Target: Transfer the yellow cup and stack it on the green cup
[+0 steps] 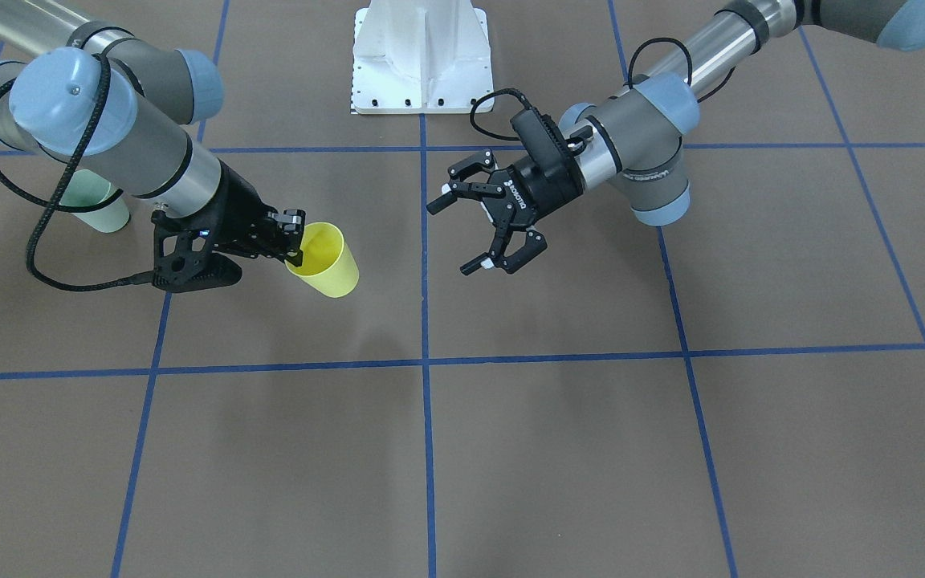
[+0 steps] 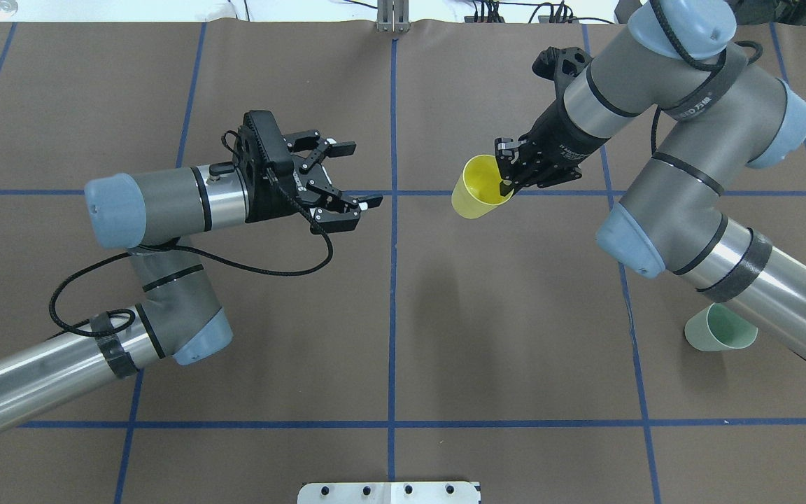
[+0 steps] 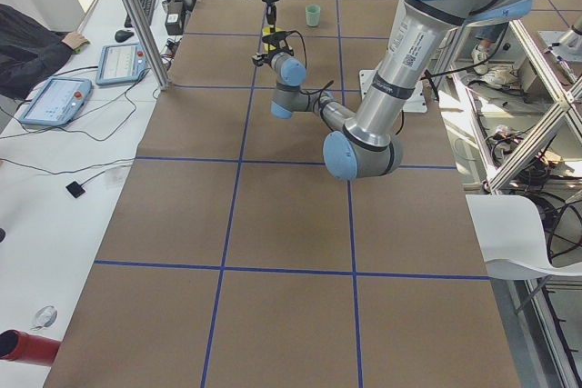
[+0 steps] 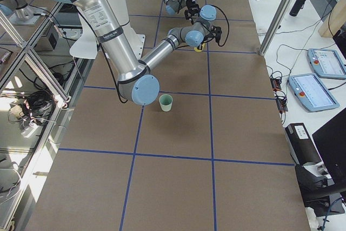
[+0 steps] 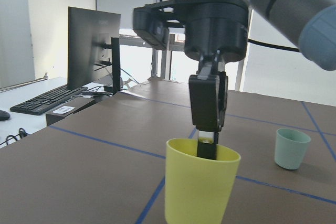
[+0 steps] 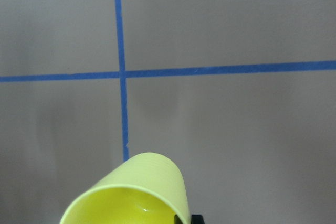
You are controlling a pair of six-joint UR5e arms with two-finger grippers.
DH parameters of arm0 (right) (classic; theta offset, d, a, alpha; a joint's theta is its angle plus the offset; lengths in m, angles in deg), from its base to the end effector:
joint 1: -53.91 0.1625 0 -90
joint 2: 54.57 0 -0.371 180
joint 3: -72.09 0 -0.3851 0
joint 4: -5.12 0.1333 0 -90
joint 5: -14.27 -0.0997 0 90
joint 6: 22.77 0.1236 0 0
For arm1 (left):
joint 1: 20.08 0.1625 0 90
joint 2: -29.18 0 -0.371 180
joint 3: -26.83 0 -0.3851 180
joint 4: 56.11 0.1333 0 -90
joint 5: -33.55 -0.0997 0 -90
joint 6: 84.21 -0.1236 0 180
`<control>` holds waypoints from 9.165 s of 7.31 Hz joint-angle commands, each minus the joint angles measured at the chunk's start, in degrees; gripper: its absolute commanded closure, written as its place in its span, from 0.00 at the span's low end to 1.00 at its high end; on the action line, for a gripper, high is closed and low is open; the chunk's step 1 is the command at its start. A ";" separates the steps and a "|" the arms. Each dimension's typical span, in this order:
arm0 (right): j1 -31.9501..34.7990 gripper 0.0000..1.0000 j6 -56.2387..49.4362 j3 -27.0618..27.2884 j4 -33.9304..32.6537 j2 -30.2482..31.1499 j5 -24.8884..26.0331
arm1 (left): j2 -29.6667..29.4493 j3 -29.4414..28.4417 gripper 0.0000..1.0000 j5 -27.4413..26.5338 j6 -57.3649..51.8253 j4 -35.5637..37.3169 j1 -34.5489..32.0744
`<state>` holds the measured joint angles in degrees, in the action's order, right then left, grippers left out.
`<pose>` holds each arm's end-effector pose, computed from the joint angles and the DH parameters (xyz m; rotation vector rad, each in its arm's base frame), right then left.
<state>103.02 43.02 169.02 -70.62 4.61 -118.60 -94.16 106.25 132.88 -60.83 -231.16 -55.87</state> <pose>-0.3735 -0.5065 0.2225 -0.0417 -1.1021 0.0503 0.4567 -0.4689 0.1912 1.4156 1.2835 0.5197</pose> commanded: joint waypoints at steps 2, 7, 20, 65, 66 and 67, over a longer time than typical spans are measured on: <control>5.18 1.00 -1.45 0.19 -0.12 0.84 1.46 | 2.48 5.81 0.01 0.42 -0.18 24.66 -9.53; 16.34 1.00 -21.19 2.72 -0.64 12.15 2.00 | 6.52 12.60 0.01 8.92 -8.22 57.70 -24.83; 9.51 1.00 -45.32 23.13 -38.00 29.67 1.47 | 15.42 12.34 0.00 13.87 -22.07 74.67 -30.83; 39.21 0.00 -53.93 -0.07 -9.52 35.13 -5.74 | 33.52 15.24 0.00 31.01 -29.10 81.62 -55.18; 39.21 0.00 -53.93 -0.07 -9.52 35.21 -5.74 | 33.52 15.15 0.00 31.01 -29.10 81.62 -55.18; 39.21 0.00 -53.93 -0.07 -9.52 35.21 -5.74 | 33.52 15.15 0.00 31.01 -29.10 81.53 -55.09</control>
<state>142.24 -10.91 168.95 -80.14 39.79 -124.34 -60.64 121.43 163.90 -89.92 -149.55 -111.02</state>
